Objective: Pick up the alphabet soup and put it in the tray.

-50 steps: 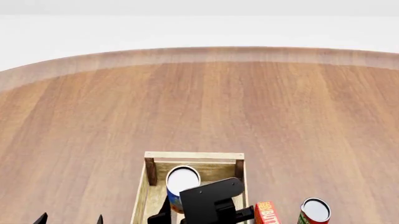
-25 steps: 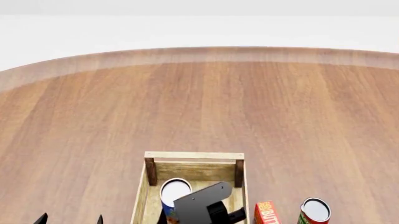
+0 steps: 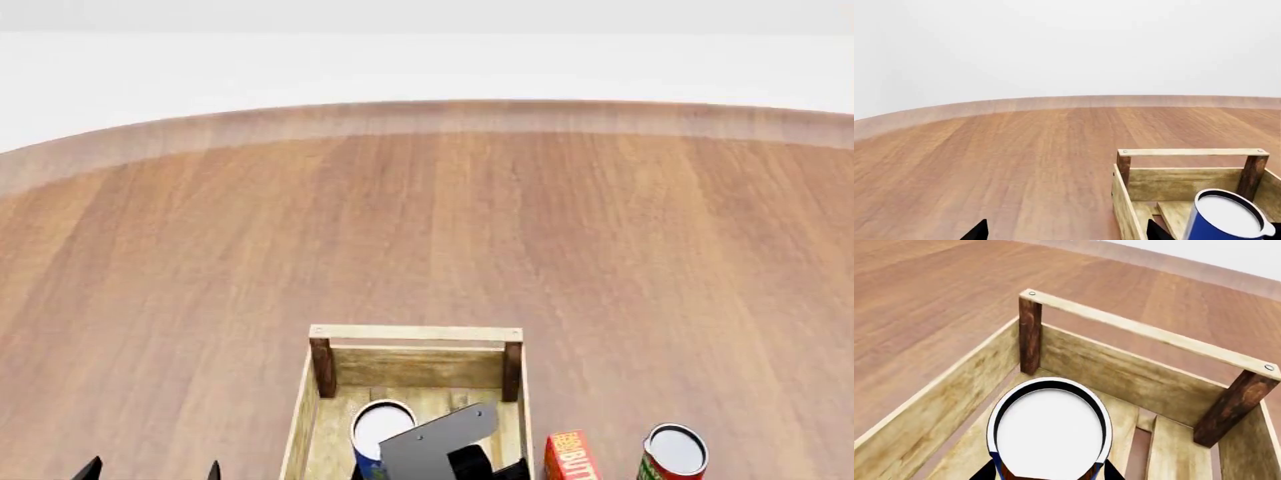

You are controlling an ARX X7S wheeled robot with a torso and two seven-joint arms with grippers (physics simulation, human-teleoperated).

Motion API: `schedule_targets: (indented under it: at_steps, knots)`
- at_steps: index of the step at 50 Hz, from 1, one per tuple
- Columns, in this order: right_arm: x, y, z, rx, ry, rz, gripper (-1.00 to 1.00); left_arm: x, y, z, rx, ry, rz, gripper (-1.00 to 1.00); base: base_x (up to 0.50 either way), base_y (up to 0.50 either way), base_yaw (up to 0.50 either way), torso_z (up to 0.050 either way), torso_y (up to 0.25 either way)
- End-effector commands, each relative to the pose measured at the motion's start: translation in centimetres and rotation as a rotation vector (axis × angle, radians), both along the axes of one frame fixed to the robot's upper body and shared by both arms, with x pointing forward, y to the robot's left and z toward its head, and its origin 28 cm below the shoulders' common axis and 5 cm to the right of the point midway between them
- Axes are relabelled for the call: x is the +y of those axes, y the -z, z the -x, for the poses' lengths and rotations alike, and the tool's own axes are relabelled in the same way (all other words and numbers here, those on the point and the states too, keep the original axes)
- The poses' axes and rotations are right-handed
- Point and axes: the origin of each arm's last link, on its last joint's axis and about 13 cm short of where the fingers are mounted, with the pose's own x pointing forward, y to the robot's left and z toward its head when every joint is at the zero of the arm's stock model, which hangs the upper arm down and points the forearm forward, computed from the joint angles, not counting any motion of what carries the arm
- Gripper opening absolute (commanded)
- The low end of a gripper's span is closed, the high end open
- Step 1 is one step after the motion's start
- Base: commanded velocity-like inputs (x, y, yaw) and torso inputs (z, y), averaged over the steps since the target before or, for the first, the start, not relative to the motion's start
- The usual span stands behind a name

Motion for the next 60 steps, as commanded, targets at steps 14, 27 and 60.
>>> schedule_targets:
  at_steps: [14,27,60]
  knots:
    - [0.1,0.2,-0.3,0.013,-0.015,0.031,-1.00,0.0,0.0,0.0,0.001,0.000,0.000,1.00,0.00,0.00,0.00,0.000,0.001]
    - [0.1,0.5,-0.3,0.026,-0.025,0.038,-1.00,0.0,0.0,0.0,0.001,0.000,0.001,1.00,0.00,0.00,0.00,0.001,0.000]
    - [-0.8,-1.6,2.0,-0.011,-0.005,-0.033,1.00,0.0,-0.1,0.1,-0.003,0.001,0.001,1.00,0.00,0.00,0.00,0.000,0.000]
